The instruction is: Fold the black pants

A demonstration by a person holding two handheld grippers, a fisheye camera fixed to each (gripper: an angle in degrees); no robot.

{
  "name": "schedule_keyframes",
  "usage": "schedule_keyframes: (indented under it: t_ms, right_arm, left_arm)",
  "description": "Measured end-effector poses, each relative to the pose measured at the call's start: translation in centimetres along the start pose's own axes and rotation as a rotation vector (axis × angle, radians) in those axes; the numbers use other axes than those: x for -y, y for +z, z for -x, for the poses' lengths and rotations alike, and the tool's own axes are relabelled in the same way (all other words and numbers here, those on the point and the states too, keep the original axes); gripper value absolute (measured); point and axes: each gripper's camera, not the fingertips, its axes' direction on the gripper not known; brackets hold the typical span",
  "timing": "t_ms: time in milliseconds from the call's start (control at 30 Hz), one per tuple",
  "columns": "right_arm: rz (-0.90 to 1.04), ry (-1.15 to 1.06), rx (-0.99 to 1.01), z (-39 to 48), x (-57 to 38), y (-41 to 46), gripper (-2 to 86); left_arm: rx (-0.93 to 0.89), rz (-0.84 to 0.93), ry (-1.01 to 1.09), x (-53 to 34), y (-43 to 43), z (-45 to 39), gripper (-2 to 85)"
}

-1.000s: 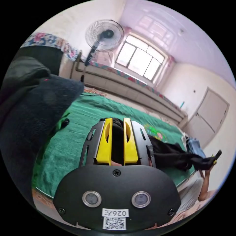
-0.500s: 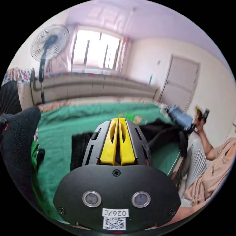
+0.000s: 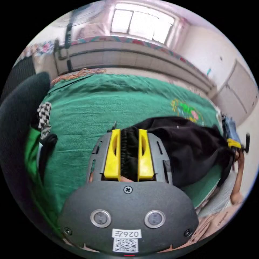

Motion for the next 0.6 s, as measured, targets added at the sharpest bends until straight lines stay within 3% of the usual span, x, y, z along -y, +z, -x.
schedule_keyframes:
  t_ms: [100, 167, 267, 333, 400, 467, 600]
  right_arm:
    - [0.243, -0.058, -0.069, 0.4, 2.7, 4.0, 0.3]
    - [0.261, -0.104, -0.124, 1.3, 3.8, 4.3, -0.8]
    - [0.170, -0.072, -0.180, 1.5, 4.8, 2.5, -1.3]
    - [0.057, 0.006, -0.155, 0.5, 5.0, 0.4, -1.4]
    - [-0.004, 0.054, -0.114, -0.3, 5.2, -0.6, -1.2]
    - [-0.030, 0.089, -0.083, -0.9, 5.5, -0.9, -1.2]
    - [0.011, 0.085, -0.142, -0.5, 7.2, -0.1, -1.2]
  left_arm:
    - [-0.034, 0.225, 0.191, 1.0, -0.2, -3.5, 1.8]
    - [0.008, 0.205, 0.211, 0.6, -1.3, -4.0, 1.1]
    - [0.103, -0.172, 0.080, -0.1, -7.3, -1.3, 0.1]
    - [-0.051, -0.475, -0.098, -0.5, -10.9, 2.7, 0.2]
    - [-0.078, -0.544, -0.089, 1.2, -11.0, 3.8, 1.8]
    - [-0.023, -0.394, -0.034, 5.4, -8.8, 4.2, 7.3]
    - [-0.096, -0.100, -0.010, 13.2, -0.6, 6.5, 10.1]
